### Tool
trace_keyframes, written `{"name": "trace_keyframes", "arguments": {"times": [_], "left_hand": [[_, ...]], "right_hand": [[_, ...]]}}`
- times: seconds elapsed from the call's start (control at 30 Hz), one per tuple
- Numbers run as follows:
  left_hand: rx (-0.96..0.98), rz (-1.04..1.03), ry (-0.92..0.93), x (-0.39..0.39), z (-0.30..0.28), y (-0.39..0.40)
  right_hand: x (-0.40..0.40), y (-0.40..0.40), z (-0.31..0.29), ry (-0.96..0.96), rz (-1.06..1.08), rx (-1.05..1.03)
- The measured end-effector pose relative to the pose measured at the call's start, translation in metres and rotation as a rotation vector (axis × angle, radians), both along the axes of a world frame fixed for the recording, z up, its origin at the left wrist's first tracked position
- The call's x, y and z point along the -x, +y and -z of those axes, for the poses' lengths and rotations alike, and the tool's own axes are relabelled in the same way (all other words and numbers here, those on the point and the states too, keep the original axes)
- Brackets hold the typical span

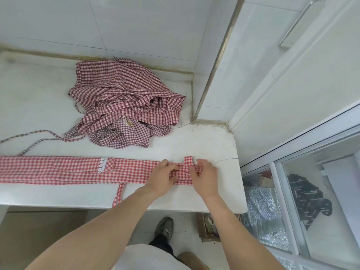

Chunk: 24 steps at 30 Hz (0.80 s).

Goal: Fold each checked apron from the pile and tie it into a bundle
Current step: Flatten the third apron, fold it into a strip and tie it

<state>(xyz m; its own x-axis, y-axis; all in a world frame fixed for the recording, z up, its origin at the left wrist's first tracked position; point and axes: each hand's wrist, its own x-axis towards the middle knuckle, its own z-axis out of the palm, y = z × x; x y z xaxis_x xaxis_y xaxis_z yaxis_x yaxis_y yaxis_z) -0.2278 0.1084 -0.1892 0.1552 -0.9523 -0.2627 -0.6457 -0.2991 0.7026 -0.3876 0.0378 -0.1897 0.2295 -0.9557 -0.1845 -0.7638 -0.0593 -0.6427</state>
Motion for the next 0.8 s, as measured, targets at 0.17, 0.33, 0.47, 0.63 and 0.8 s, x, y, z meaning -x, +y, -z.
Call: {"name": "trace_keyframes", "arguments": {"times": [0.17, 0.33, 0.47, 0.63, 0.8], "left_hand": [[-0.036, 0.018, 0.002, 0.001, -0.001, 0.0], [-0.017, 0.057, 0.008, -0.002, 0.003, 0.004], [-0.03, 0.058, 0.021, -0.003, 0.003, 0.001], [-0.056, 0.062, 0.018, -0.004, 0.004, 0.0], [-0.061, 0.066, 0.018, -0.005, 0.007, -0.001]], "right_hand": [[-0.011, -0.039, -0.004, 0.053, -0.023, -0.264], [-0.017, -0.059, -0.008, -0.021, 0.038, -0.342], [-0.014, -0.066, -0.008, -0.066, 0.113, -0.349], [-0.014, -0.066, -0.005, -0.078, 0.186, -0.342], [-0.014, -0.062, -0.011, -0.004, 0.198, -0.28]]}}
